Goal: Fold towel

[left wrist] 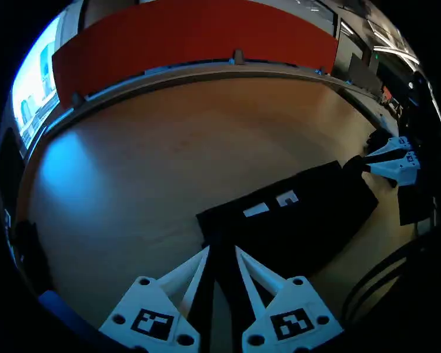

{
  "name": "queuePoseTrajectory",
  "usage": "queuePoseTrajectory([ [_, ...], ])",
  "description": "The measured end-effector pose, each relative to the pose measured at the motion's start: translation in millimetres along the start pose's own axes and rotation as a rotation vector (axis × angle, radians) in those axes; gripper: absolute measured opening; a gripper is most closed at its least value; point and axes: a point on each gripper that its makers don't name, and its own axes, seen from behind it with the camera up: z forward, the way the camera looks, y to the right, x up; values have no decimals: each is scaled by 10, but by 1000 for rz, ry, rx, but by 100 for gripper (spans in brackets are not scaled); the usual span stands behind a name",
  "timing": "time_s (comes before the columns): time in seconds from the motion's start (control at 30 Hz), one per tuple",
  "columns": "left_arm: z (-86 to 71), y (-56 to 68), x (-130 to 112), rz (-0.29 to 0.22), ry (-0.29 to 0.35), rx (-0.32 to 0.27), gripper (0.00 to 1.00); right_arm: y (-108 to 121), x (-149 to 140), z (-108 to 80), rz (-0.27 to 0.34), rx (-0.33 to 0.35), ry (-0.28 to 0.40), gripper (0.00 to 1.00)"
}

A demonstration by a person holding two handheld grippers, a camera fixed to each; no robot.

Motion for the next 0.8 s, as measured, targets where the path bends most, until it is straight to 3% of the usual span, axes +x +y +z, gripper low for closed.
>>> queuePoseTrajectory([
  [0.27,115,-46,2,3,-9,15,23,80,-103,104,6,-27,-29,20],
  [0.4,145,-61,-5,13,-11,26,26,112,-142,123,-1,-45,-40,33],
  [0.53,168,-86,-14,16,-14,38,29,136,-171,142,1,-55,-51,39],
  [0.67,180,-121,-13,8,-15,48,34,186,-165,153,8,-69,-49,65],
  [0.8,198,-157,-2,4,-16,52,37,235,-167,167,2,-84,-48,66],
])
